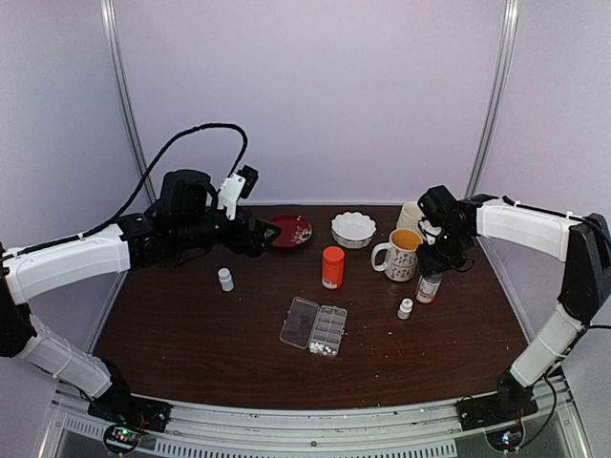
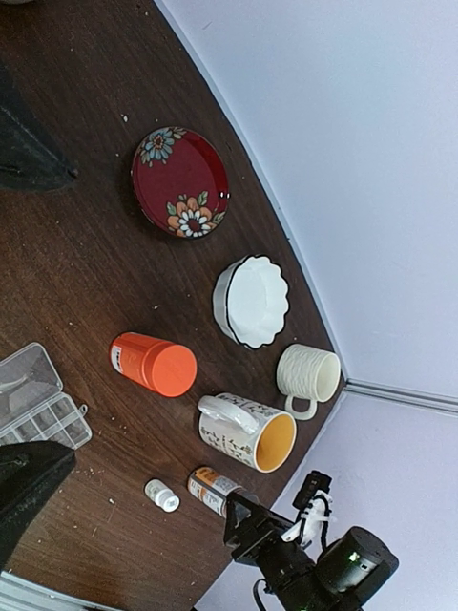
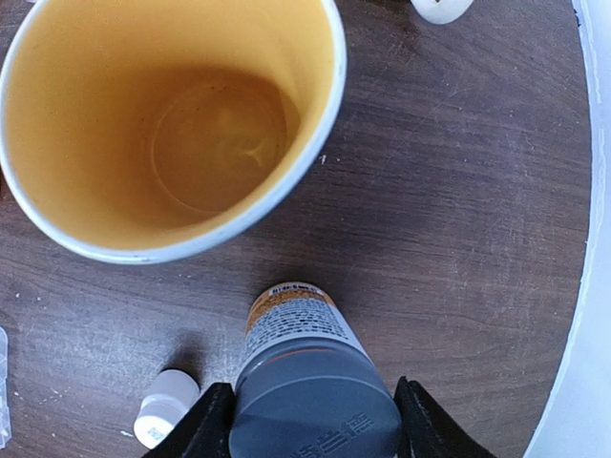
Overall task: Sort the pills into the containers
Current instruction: Pick up the pill bottle from the center of the board, then hold the pill bottle.
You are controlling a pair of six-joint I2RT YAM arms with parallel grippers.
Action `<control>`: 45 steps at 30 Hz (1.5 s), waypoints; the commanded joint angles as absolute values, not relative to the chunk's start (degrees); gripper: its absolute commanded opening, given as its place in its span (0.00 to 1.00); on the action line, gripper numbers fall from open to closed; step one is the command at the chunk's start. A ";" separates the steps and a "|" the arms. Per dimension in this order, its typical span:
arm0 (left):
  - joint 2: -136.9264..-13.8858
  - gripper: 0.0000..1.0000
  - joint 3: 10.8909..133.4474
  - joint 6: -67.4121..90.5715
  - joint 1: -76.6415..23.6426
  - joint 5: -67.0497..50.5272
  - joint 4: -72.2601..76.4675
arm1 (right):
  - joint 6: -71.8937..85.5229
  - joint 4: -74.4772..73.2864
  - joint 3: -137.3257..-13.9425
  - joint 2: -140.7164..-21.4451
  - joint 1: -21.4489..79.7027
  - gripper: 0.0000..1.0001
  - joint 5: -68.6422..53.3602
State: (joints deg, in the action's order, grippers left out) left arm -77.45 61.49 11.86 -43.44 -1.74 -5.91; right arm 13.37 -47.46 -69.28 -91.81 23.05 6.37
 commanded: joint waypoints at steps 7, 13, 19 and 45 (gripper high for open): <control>-75.87 0.94 61.08 11.21 -43.24 -3.44 -2.94 | 10.86 -53.88 -74.95 -84.18 22.68 0.38 6.33; -73.80 0.94 57.06 9.83 -44.51 -5.32 6.69 | 11.29 -54.78 -79.03 -78.95 24.50 0.34 -3.52; -70.25 0.97 48.26 0.71 -50.19 -7.13 23.33 | 13.84 -50.31 -82.18 -75.10 32.50 0.33 -14.45; -73.89 0.92 48.27 -11.16 -60.24 -10.60 26.87 | 19.46 -34.98 -86.52 -73.58 50.53 0.27 -25.96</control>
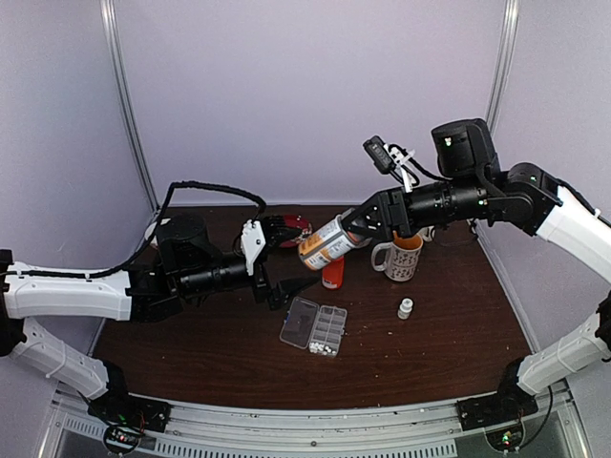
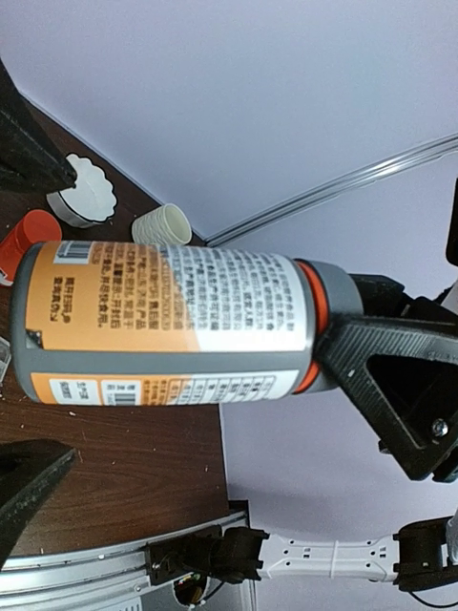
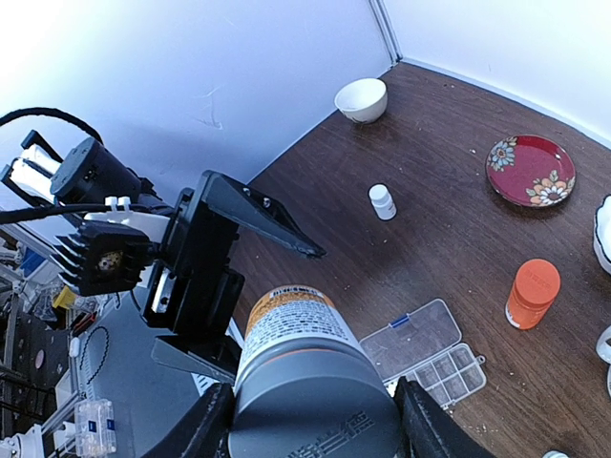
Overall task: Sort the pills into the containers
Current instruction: Hold the pill bottle.
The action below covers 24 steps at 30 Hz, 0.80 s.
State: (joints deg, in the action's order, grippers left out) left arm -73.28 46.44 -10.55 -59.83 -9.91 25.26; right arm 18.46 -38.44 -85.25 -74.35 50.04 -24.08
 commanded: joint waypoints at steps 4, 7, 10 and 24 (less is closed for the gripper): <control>-73.94 0.86 48.43 -11.13 -60.26 -10.25 27.33 | 19.76 -34.43 -85.93 -73.31 50.63 0.26 -26.59; -74.16 0.85 48.48 -11.20 -60.26 -10.59 27.50 | 19.63 -34.57 -85.88 -73.33 50.71 0.25 -26.77; -74.38 0.82 48.67 -11.25 -60.29 -11.04 27.33 | 19.08 -35.23 -86.44 -73.69 50.71 0.24 -26.97; -74.54 0.41 49.42 -9.60 -60.29 -13.35 27.77 | 14.55 -37.64 -88.18 -74.67 50.71 0.23 -29.78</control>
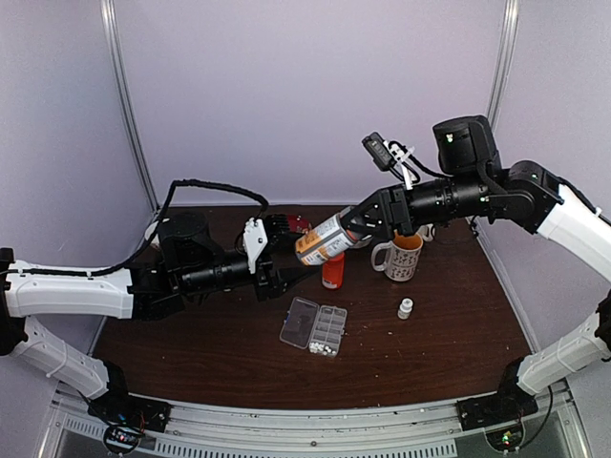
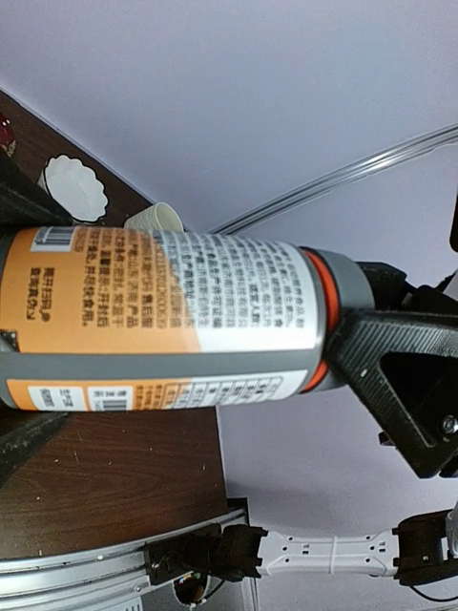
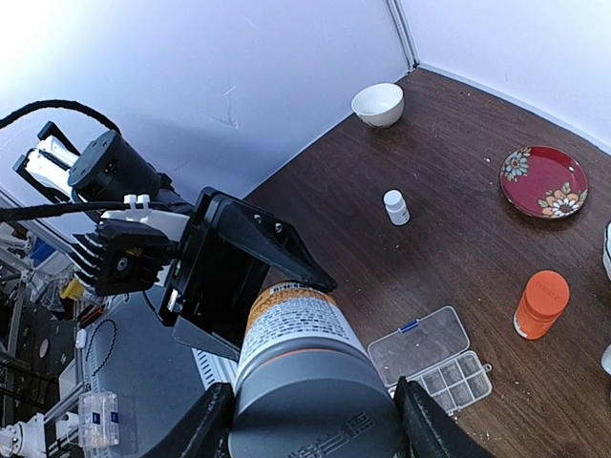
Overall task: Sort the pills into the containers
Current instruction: Hold the pill bottle, then pass from the right arm to the left
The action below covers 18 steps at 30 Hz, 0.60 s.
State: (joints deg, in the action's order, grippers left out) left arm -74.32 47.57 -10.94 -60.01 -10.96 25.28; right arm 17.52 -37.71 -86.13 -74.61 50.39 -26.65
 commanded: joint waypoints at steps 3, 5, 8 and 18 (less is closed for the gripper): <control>-74.36 0.36 49.43 -7.38 -60.15 -17.73 28.27 | 10.42 -37.65 -87.90 -74.32 50.71 0.22 -32.94; -74.60 0.32 50.44 -5.88 -60.06 -22.64 27.05 | 7.73 -37.93 -87.75 -74.20 50.71 0.22 -33.80; -74.80 0.26 51.96 -4.50 -60.12 -27.22 24.68 | 2.27 -37.66 -86.63 -73.49 50.80 0.21 -35.11; -74.50 0.13 52.51 -2.02 -59.95 -31.26 23.64 | -17.83 -34.95 -85.56 -73.35 51.24 0.12 -38.05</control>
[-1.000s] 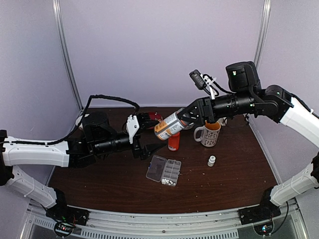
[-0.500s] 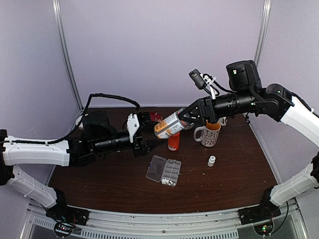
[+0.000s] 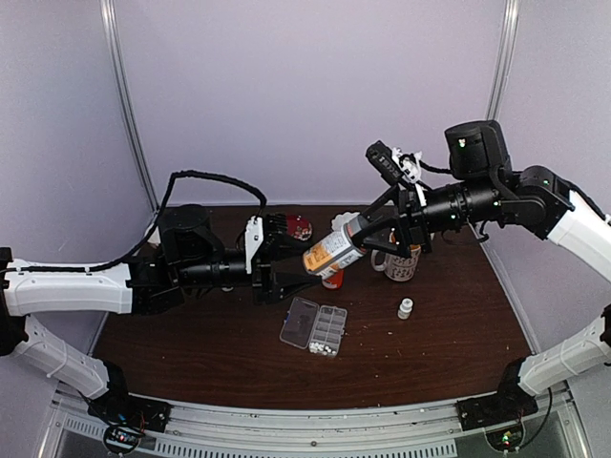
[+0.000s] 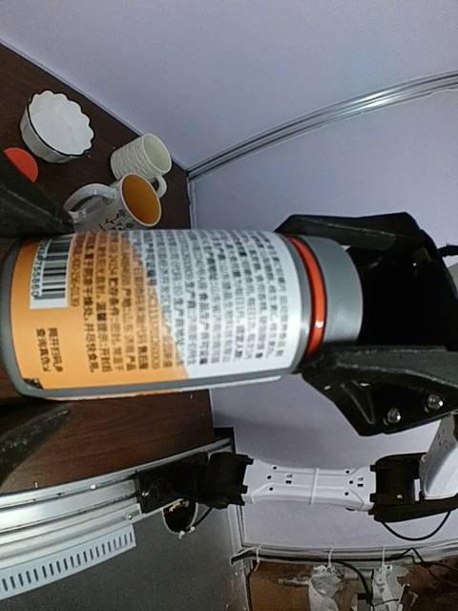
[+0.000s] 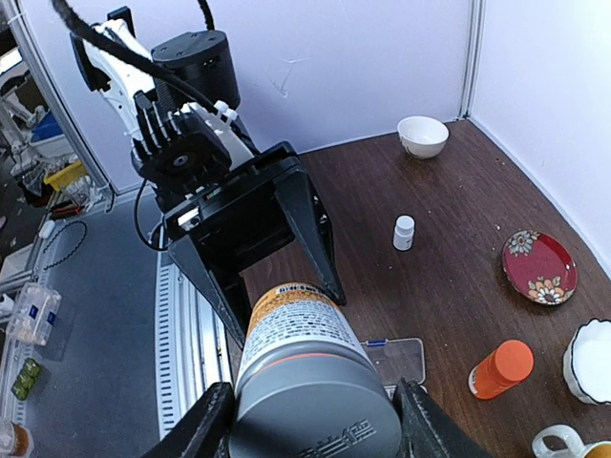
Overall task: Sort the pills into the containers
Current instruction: Pass from the right arm to the left
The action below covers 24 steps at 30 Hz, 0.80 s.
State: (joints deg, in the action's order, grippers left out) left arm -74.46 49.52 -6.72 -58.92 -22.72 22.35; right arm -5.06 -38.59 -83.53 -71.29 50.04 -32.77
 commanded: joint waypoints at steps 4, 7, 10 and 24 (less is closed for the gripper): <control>-74.44 0.07 51.53 -0.85 -60.03 -29.63 26.54 | -17.86 -37.95 -88.80 -76.27 51.24 0.11 -40.50; -74.78 0.06 51.28 -0.26 -59.96 -29.51 27.74 | -17.97 -34.88 -85.72 -74.45 51.41 0.11 -39.52; -75.52 0.29 51.34 -0.25 -60.03 -28.80 28.26 | -17.20 -32.34 -84.11 -72.75 51.42 0.11 -37.67; -75.40 0.97 48.87 -5.72 -60.28 -13.80 32.09 | -0.23 -30.08 -83.71 -71.77 51.42 0.02 -28.25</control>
